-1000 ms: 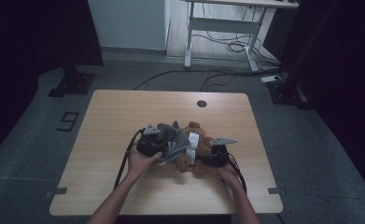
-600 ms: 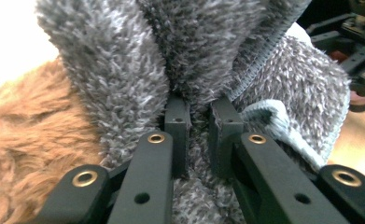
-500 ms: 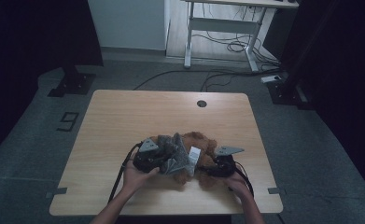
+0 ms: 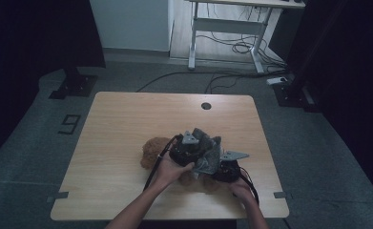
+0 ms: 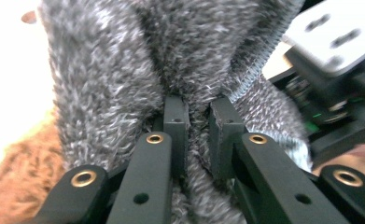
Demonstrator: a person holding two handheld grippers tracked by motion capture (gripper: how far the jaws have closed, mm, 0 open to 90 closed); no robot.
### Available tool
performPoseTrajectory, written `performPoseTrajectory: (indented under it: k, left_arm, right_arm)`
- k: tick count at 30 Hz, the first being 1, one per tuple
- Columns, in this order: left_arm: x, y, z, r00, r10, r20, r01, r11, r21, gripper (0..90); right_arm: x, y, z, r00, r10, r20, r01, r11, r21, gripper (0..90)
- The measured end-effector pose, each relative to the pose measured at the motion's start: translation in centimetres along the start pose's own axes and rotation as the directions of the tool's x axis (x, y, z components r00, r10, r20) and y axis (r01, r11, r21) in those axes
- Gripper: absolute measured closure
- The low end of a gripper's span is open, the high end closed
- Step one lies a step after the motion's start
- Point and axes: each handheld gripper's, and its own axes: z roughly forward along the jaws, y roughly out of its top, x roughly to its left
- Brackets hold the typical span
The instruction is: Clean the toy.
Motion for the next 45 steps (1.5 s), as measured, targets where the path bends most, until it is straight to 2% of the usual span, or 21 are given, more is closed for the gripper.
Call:
performPoseTrajectory:
  k: [3,9,12,15,19,22,27,30,33,36,38,40,42,43,45]
  left_arm:
    - [0.7,-0.9,-0.8,0.9999,-0.014,0.001,0.014,0.9997,-0.018,79.3]
    - [2.0,-2.6,-3.5,0.9972,-0.011,-0.073,0.009,0.9998,-0.019,79.4]
    - [3.3,-3.5,-4.9,0.9937,-0.028,-0.109,0.026,0.9995,-0.018,79.4]
    - [4.7,-4.7,-6.3,0.9925,-0.065,-0.104,0.062,0.9975,-0.032,79.4]
    - [5.5,-5.8,-8.1,0.9903,-0.093,-0.103,0.086,0.9938,-0.070,79.4]
    - [6.1,-6.3,-9.4,0.9858,-0.115,-0.122,0.103,0.9897,-0.099,79.4]
    - [7.2,-7.5,-10.9,0.9789,-0.140,-0.149,0.126,0.9869,-0.101,79.4]
    - [8.2,-8.5,-11.7,0.9695,-0.161,-0.185,0.145,0.9847,-0.096,79.4]
    - [8.9,-9.7,-11.8,0.9641,-0.183,-0.193,0.172,0.9824,-0.073,79.5]
    - [9.3,-10.8,-11.2,0.9597,-0.186,-0.211,0.181,0.9826,-0.042,79.5]
    - [10.0,-11.3,-10.7,0.9537,-0.198,-0.226,0.198,0.9799,-0.026,79.5]
    - [11.1,-11.8,-10.0,0.9435,-0.238,-0.231,0.243,0.9701,-0.007,79.5]
    - [12.2,-12.4,-9.1,0.9373,-0.273,-0.216,0.283,0.9591,0.014,79.5]
    - [12.4,-12.6,-8.7,0.9358,-0.284,-0.209,0.293,0.9558,0.015,79.5]
    - [12.8,-12.4,-8.0,0.9355,-0.281,-0.214,0.291,0.9567,0.014,79.5]
  right_arm:
    - [-0.2,-0.2,-0.1,0.9998,0.015,-0.010,-0.015,1.000,-0.002,62.3]
    - [-0.2,-0.1,0.0,0.9997,0.021,-0.010,-0.021,1.000,-0.002,62.4]
    - [-0.2,-0.1,0.0,0.9996,0.027,-0.008,-0.027,1.000,-0.004,62.4]
    - [-0.2,-0.1,0.0,0.9993,0.033,-0.015,-0.033,0.999,-0.009,62.3]
    - [0.0,-0.1,0.1,0.9995,0.026,-0.019,-0.026,1.000,-0.006,62.3]
    - [-0.1,-0.1,0.1,0.9993,0.033,-0.019,-0.033,0.999,-0.009,62.3]
    - [-0.1,-0.1,0.1,0.9990,0.038,-0.023,-0.038,0.999,-0.009,62.2]
    - [-0.2,-0.1,0.1,0.9989,0.041,-0.023,-0.041,0.999,-0.009,62.3]
    - [-0.2,-0.1,0.1,0.9988,0.042,-0.027,-0.042,0.999,-0.009,62.3]
    - [-0.2,-0.1,0.2,0.9988,0.043,-0.025,-0.043,0.999,-0.005,62.4]
    - [-0.2,0.0,0.3,0.9986,0.046,-0.025,-0.046,0.999,-0.001,62.4]
    - [-0.2,0.1,0.4,0.9989,0.046,-0.013,-0.046,0.999,0.000,62.4]
    - [-0.3,0.2,0.5,0.9987,0.051,-0.003,-0.051,0.999,0.003,62.4]
    - [-0.4,0.3,0.6,0.9985,0.055,0.000,-0.055,0.998,0.005,62.5]
    - [-0.7,0.4,0.8,0.9983,0.058,0.006,-0.058,0.998,0.005,62.5]
